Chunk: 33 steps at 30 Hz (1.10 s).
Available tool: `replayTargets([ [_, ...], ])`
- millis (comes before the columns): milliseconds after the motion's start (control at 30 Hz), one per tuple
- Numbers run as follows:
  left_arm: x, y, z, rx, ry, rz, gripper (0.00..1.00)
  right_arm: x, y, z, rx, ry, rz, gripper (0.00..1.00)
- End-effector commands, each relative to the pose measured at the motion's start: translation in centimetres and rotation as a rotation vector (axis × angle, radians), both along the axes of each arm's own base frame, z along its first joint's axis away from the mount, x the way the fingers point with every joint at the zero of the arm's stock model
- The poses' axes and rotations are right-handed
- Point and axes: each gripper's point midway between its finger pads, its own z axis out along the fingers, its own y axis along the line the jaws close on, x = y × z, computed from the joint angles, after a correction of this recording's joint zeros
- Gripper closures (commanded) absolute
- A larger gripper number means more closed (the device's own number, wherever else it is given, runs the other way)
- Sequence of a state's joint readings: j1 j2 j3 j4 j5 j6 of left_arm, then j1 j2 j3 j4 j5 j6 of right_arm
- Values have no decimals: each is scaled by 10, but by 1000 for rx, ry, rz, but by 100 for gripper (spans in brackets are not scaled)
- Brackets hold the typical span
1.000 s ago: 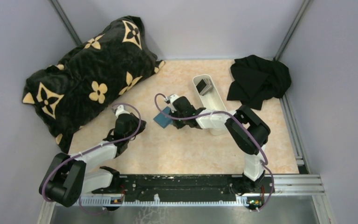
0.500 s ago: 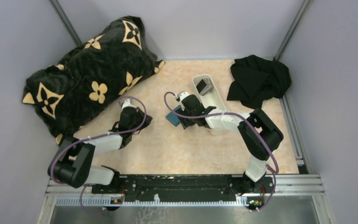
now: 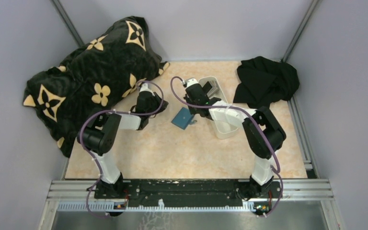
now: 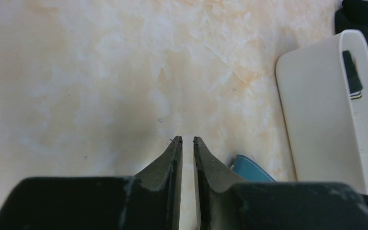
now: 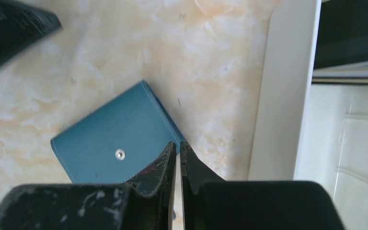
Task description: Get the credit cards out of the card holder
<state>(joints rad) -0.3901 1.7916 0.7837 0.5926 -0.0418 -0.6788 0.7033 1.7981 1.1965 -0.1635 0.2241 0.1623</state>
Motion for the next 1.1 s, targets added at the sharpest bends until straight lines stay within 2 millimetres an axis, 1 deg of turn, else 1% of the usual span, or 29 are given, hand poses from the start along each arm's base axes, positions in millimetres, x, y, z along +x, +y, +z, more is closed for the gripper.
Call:
replayTargets([
  [0, 2, -25, -10, -54, -4, -108, 83, 32, 16, 19, 46, -61, -32, 93],
  [33, -2, -29, -12, -55, -2, -117, 84, 35, 17, 16, 40, -62, -31, 93],
  [67, -8, -35, -16, -50, 8, -133, 84, 38, 20, 9, 34, -55, -25, 93],
  [167, -27, -43, -29, -20, 62, -159, 79, 44, 26, -6, 19, -30, -14, 93],
  [233, -43, -46, -36, -20, 93, -182, 77, 44, 31, -15, 22, -10, -4, 93],
  [333, -65, -49, -41, -32, 125, -216, 76, 42, 33, -21, 35, 1, 2, 93],
  [433, -86, -50, -42, -33, 145, -240, 76, 38, 30, -26, 28, 10, 3, 93],
  [533, -107, -48, -43, -31, 169, -249, 76, 34, 29, -24, 35, 9, 8, 93],
  [633, -123, -46, -44, -33, 186, -248, 75, 33, 27, -18, 48, -5, 4, 93],
  [700, -127, -39, -47, -18, 191, -234, 75, 32, 26, -5, 72, -33, -4, 93],
  [767, -129, -36, -45, -6, 182, -226, 75, 31, 23, 18, 123, -93, -15, 93],
  [833, -129, -34, -42, 2, 175, -227, 75, 24, 20, 36, 167, -117, -20, 93],
  [867, -129, -32, -40, 12, 167, -228, 75, 19, 20, 42, 188, -116, -15, 93],
  [933, -126, -29, -36, 35, 155, -218, 75, 7, 18, 47, 218, -113, -5, 93],
  [1000, -121, -27, -30, 55, 134, -212, 74, -3, 14, 45, 222, -102, -8, 91],
  [1033, -118, -27, -27, 60, 123, -212, 74, -8, 13, 39, 219, -83, -10, 89],
  [1067, -114, -29, -23, 62, 113, -213, 73, -14, 12, 39, 226, -73, -8, 88],
])
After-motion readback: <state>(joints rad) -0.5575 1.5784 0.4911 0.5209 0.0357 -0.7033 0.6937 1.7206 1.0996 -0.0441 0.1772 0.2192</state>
